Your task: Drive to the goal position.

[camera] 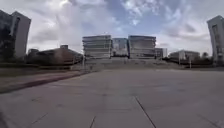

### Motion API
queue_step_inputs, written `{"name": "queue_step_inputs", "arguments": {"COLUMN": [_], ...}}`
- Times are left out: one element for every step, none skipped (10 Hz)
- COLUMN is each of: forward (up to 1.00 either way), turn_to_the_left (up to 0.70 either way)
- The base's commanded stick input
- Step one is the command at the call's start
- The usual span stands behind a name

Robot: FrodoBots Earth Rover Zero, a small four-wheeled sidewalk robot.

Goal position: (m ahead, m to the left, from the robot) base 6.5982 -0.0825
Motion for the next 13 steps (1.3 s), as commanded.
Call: {"name": "queue_step_inputs", "arguments": {"forward": [0.70,0.70,0.70,0.70,0.70,0.70,0.70,0.70,0.70,0.70,0.70,0.70,0.70], "turn_to_the_left": [0.00,0.00,0.00,0.00,0.00,0.00,0.00,0.00,0.00,0.00,0.00,0.00,0.00]}}
